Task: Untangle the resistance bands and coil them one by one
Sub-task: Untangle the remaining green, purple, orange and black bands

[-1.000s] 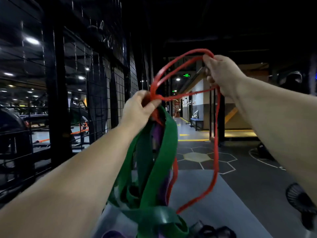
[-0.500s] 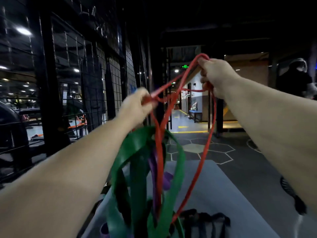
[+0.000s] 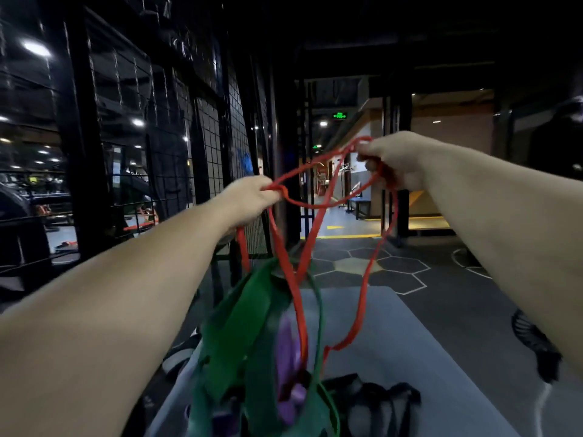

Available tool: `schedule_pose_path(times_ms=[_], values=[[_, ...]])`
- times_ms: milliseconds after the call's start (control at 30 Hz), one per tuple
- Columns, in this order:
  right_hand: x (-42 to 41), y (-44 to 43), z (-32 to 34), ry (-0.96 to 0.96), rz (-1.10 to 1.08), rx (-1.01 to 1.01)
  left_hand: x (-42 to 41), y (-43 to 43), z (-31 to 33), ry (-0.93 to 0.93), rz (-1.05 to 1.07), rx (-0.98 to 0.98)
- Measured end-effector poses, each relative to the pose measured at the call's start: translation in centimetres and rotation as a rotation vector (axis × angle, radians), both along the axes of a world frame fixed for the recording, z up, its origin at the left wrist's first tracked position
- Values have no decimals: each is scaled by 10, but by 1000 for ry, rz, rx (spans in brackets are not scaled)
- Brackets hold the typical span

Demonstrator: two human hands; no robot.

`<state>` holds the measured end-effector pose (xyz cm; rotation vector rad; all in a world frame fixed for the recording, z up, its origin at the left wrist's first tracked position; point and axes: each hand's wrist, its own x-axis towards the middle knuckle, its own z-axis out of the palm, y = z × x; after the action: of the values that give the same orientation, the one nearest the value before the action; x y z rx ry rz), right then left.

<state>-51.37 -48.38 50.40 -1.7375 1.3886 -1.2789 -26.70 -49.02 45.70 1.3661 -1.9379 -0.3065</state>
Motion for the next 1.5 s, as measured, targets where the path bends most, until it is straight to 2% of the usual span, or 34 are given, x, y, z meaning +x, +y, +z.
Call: schedule_pose_path(times_ms=[67,133,267,367,467,567,700,800,900,967,1133,1233,1333,1433,1500], values=[[-3,1,-12,63,-6,88,8,-6,-17,219,-95,139],[-3,2,-19,35,32,132,13,-10,-27,319,-119,208],[5,9,-19,-284,154,128,10,-6,-41,332,-120,250],[18,14,-10,-411,221,23,-3,1,-68,433,-233,425],[32,15,-3,-399,179,-93,-24,9,-104,312,-376,521],[35,15,-2,-374,128,-136,-36,12,-124,102,-388,436],[24,18,-8,-350,51,-163,-30,6,-117,-99,-307,287],[7,14,-8,-278,14,-150,-17,1,-98,-115,-168,190],[-2,9,-8,-127,-5,-186,0,-4,-82,-164,-1,154],[-1,7,-9,-10,-4,-226,7,-5,-80,-159,31,157],[-1,-2,-15,17,-8,-206,11,-1,-86,172,-53,218],[-3,-2,-22,86,-28,-194,6,3,-83,230,-29,172],[-1,7,-31,156,12,8,-3,6,-79,227,-38,162],[10,20,-50,351,128,290,-15,7,-77,255,-27,193],[21,22,-68,444,221,383,-23,6,-79,225,-4,217]])
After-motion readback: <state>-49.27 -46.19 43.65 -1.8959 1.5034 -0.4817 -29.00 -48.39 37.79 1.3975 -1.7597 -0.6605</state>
